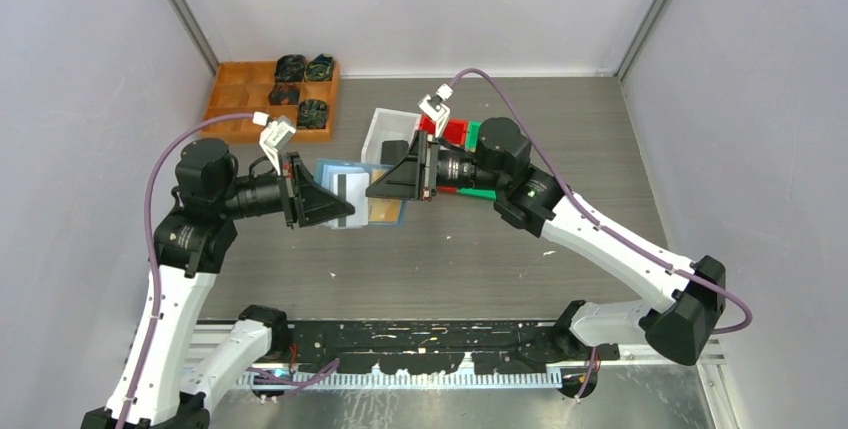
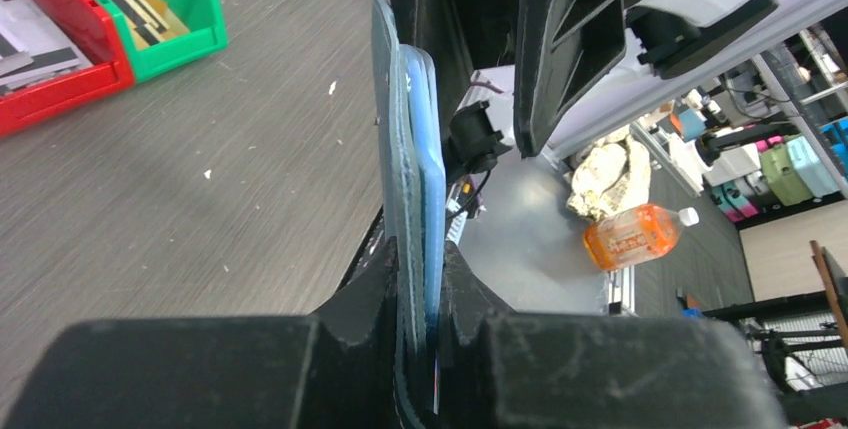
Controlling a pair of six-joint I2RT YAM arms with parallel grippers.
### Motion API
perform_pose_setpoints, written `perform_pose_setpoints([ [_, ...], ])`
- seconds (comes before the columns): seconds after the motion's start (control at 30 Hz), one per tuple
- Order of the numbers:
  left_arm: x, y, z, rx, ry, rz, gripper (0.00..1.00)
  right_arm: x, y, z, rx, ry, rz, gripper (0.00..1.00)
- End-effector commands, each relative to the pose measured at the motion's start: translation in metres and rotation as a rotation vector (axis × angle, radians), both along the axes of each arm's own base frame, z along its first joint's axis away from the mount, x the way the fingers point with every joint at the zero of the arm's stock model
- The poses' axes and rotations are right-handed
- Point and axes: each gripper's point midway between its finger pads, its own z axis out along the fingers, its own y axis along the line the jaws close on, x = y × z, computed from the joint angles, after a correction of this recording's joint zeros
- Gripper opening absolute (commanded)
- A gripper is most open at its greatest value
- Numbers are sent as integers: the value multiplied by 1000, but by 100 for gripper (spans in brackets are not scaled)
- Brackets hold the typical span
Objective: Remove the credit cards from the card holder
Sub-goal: Remove the credit card from the card holder.
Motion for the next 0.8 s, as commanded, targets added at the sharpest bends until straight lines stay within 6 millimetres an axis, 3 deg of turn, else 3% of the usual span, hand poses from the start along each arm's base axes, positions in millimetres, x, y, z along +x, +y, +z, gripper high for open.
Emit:
perform_pose_setpoints([
  [0.0,-9,-6,28,-85,-43,-73,2,-7,5,20,80,-45,44,48],
  [0.2,-8,-8,36,-118,-12,-94,5,-12,11,24,105,-43,70,42],
  [0.53,-11,-9,37,-121,-3,-107,13,-18,6,29,130,-64,74,15],
  [0.77,-12,-10,36,-131,41,-135,18,-24,-5,28,156,-81,54,4],
])
